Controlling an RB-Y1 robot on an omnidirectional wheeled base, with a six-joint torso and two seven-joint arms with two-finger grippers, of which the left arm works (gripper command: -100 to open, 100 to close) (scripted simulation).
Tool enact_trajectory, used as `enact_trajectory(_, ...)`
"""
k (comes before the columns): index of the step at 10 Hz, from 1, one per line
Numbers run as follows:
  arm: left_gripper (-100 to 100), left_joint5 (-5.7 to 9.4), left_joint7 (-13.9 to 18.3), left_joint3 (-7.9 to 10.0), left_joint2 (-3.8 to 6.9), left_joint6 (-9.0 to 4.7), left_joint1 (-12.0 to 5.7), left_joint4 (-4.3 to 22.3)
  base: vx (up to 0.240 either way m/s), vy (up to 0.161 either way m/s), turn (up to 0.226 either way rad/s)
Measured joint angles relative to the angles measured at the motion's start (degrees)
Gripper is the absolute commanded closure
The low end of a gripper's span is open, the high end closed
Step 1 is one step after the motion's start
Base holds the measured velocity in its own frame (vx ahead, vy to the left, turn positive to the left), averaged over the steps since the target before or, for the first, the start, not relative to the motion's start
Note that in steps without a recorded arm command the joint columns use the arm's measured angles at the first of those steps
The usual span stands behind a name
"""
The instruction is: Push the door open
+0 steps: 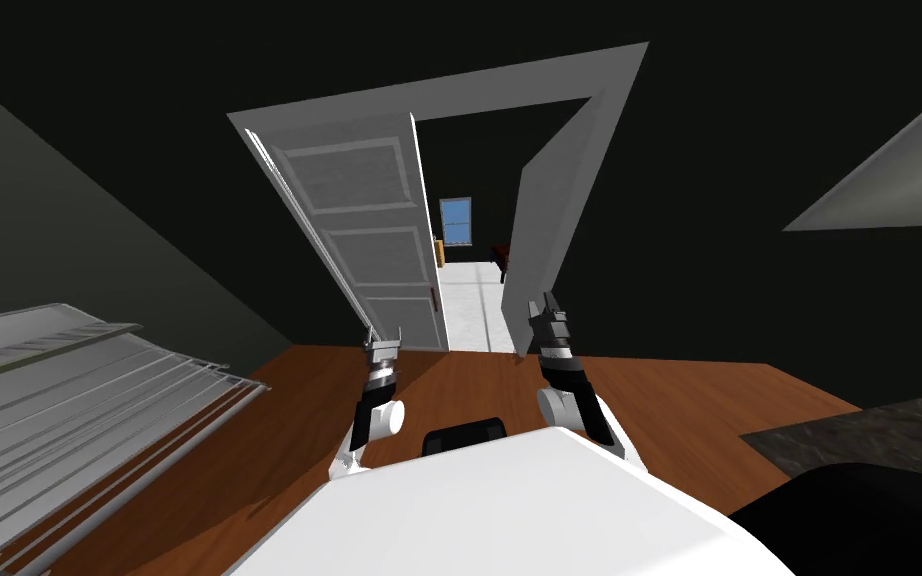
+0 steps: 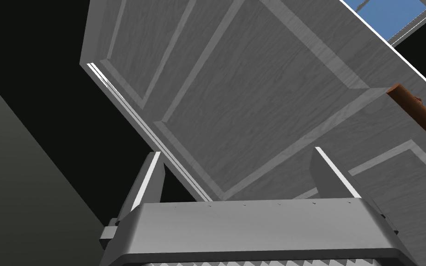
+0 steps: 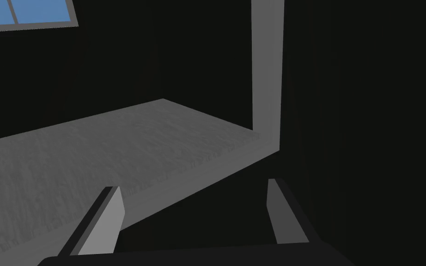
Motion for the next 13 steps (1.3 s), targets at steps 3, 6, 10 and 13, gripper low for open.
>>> enact_trajectory(3,-100,1.60,2.89,-0.50,0.37,-0.88,-1.44,4.02,0.055,0.040,-0.094)
enact_trajectory(6,-100,3.10,5.44,-0.94,0.46,-1.66,-3.31,8.15,0.055,0.024,-0.087)
enact_trajectory(10,-100,5.95,10.49,-1.91,0.65,-3.62,-6.71,16.07,0.088,0.056,-0.150)
enact_trajectory(13,-100,7.50,13.43,-2.54,0.84,-4.71,-8.18,20.68,0.055,0.040,-0.078)
